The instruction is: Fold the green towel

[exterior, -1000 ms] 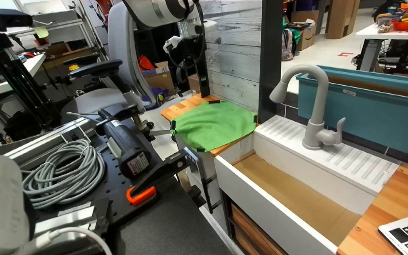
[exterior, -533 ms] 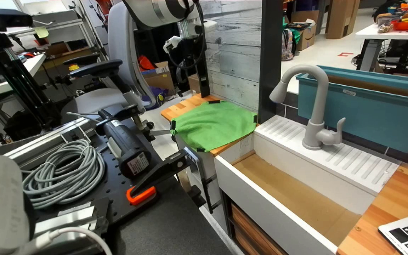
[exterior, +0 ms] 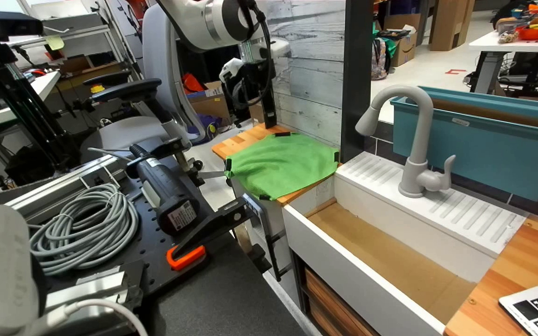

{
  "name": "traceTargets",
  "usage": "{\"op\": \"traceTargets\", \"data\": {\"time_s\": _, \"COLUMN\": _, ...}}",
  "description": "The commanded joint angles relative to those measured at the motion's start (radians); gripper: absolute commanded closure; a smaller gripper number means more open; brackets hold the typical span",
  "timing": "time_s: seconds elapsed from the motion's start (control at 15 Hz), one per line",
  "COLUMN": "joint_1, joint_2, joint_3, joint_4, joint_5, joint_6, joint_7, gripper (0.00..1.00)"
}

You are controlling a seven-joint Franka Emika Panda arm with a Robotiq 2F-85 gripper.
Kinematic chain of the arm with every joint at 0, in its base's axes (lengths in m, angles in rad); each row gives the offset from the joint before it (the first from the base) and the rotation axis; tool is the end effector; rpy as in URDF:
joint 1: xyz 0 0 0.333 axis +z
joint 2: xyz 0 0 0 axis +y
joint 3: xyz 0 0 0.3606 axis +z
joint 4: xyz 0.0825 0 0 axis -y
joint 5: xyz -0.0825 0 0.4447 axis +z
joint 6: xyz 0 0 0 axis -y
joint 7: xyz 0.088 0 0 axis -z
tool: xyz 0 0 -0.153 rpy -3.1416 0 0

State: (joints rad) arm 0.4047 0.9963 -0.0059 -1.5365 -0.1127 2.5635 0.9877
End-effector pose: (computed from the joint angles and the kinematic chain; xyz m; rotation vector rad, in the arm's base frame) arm 0.7027 0.2953 -0.0081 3.0133 -0.7576 0.1039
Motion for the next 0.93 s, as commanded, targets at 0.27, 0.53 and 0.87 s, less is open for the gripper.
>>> {"op": "traceTargets", "data": {"time_s": 0.27, "joint_1": 0.021, "joint_2": 0.133, "joint_3": -0.018, "joint_4": 0.135, "joint_5": 0.057, "joint_6": 0.09, "joint_7": -0.007, "gripper": 0.0}}
{"op": "traceTargets", "data": {"time_s": 0.53, "joint_1": 0.023, "joint_2": 0.192, "joint_3": -0.01, "joint_4": 0.214, "joint_5": 0.062, "joint_6": 0.058, "joint_7": -0.024, "gripper": 0.0}}
{"op": "traceTargets", "data": {"time_s": 0.87, "joint_1": 0.029, "joint_2": 0.249, "joint_3": -0.006, "joint_4": 0.29, "joint_5": 0.076, "joint_6": 0.033, "joint_7": -0.024, "gripper": 0.0}}
